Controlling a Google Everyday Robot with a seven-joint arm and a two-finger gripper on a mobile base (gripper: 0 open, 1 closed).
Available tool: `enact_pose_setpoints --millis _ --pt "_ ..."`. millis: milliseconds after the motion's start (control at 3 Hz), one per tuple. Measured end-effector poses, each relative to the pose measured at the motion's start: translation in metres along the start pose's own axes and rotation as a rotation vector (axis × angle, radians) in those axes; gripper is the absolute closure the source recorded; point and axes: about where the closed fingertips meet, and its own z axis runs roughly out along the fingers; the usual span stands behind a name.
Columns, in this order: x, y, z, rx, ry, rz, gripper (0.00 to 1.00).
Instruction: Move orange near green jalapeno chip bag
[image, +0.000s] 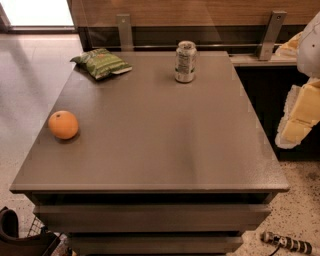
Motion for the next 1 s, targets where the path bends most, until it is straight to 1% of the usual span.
enact_pose_setpoints --millis 333,667,1000 --pt "0.0 0.0 0.0 0.0 0.0 0.0 0.0" --pt "-0.016 0.006 0.009 -0.005 -0.07 0.004 0.0" --pt "-0.086 0.02 0.039 -0.041 -0.315 0.006 0.0"
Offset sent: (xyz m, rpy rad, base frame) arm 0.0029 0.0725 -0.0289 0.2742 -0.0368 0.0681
